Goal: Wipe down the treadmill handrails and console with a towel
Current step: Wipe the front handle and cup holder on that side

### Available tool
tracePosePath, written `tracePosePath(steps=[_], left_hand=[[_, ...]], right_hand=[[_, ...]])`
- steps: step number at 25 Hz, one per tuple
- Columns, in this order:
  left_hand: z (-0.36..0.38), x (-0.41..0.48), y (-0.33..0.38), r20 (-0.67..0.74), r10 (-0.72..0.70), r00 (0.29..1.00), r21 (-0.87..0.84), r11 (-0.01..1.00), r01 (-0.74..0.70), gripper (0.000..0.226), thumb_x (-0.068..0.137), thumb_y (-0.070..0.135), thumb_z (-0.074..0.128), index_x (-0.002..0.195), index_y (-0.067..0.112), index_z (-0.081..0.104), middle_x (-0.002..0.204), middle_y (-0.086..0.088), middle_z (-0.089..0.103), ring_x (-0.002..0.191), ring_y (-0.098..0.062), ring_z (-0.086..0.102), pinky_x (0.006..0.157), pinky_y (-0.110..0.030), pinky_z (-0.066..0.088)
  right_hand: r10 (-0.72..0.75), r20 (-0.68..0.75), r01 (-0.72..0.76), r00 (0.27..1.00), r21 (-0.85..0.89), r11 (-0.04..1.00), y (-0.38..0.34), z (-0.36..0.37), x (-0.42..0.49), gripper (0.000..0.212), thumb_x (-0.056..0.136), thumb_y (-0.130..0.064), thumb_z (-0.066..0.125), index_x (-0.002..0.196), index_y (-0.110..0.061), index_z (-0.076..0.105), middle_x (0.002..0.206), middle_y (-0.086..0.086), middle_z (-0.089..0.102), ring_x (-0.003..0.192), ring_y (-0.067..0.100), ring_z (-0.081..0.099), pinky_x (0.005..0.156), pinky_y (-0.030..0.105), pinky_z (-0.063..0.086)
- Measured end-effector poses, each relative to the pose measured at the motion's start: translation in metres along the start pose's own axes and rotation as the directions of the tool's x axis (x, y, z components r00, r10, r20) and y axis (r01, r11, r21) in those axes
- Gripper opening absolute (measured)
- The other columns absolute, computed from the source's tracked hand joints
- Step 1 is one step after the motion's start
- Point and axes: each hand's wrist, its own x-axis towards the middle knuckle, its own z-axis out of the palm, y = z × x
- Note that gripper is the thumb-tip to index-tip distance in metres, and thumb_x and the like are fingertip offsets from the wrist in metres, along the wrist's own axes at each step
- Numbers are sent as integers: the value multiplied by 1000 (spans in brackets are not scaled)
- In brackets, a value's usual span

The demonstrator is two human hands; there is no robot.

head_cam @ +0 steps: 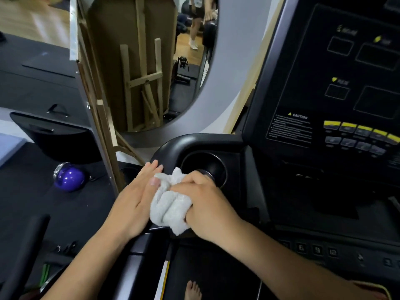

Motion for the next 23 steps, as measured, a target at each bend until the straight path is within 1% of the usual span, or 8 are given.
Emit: tracePosePath(steps=[4, 6, 10, 13, 16, 19, 21, 23], left_hand=[[-1, -1, 1, -8, 36, 999, 117, 992, -35, 69, 90, 65, 22, 146, 32, 43, 154, 26, 28, 142, 16, 15, 114, -8, 10], [0, 0, 0, -18, 51, 999, 118, 992, -48, 64, 93, 59, 25, 145, 30, 45, 154, 23, 31, 142, 13, 17, 113, -7, 10], [2, 0, -1, -27, 78, 997, 247, 967, -69, 57, 99, 52, 33, 147, 23, 44, 156, 12, 33, 147, 2, 18, 122, -31, 18], [9, -11, 14, 64, 302, 951, 378, 875, -303, 60, 93, 43, 43, 150, 23, 37, 154, 18, 32, 148, -3, 18, 121, -44, 21], [26, -19, 44, 118, 391, 913, 122, 906, -404, 62, 90, 31, 67, 147, 30, 41, 151, 29, 34, 147, 0, 23, 120, -31, 22], [29, -13, 49, -95, 414, 905, 99, 909, -405, 36, 85, 27, 69, 121, 26, 66, 133, 19, 59, 132, -3, 48, 105, -30, 44], [26, -10, 49, -217, 379, 900, 120, 925, -361, 28, 83, 23, 71, 110, 24, 70, 118, 16, 67, 113, -1, 60, 91, -24, 51], [28, -8, 57, -303, 313, 900, 58, 949, -310, 30, 79, 10, 76, 102, 28, 68, 97, 18, 68, 93, 0, 64, 77, -12, 47]], right_hand=[[81, 32, -64, 996, -362, 930, 31, -31, -21, 39, 81, -14, 49, 115, -27, 61, 118, -8, 50, 113, 17, 44, 90, 35, 46], [85, -88, -117, 992, -483, 868, 55, -48, -31, 47, 75, -11, 45, 117, -26, 62, 121, -8, 51, 116, 19, 45, 86, 32, 47], [27, -229, -64, 973, -156, 986, 64, -27, -50, 46, 82, -1, 59, 120, -24, 66, 122, -16, 52, 113, 6, 51, 86, 20, 48], [-37, -316, 85, 948, 138, 987, 44, -15, -54, 32, 88, -12, 63, 117, -24, 67, 117, -23, 56, 113, -6, 53, 89, 15, 44], [-116, -337, 178, 934, 159, 971, 37, -29, -51, 38, 90, -15, 66, 121, -36, 61, 134, -13, 54, 128, 2, 48, 102, 23, 43], [-39, -315, 69, 948, 86, 994, 44, -38, -49, 74, 94, -9, 59, 140, -58, 28, 147, -15, 40, 136, -3, 36, 111, 24, 36], [37, -397, 59, 917, 227, 972, 46, -44, -51, 71, 95, -1, 52, 139, -54, 33, 138, -19, 49, 126, -6, 47, 106, 22, 42], [70, -292, 56, 954, 401, 915, 38, -41, -52, 52, 96, -13, 54, 137, -44, 44, 135, -23, 51, 122, -8, 49, 104, 22, 43]])
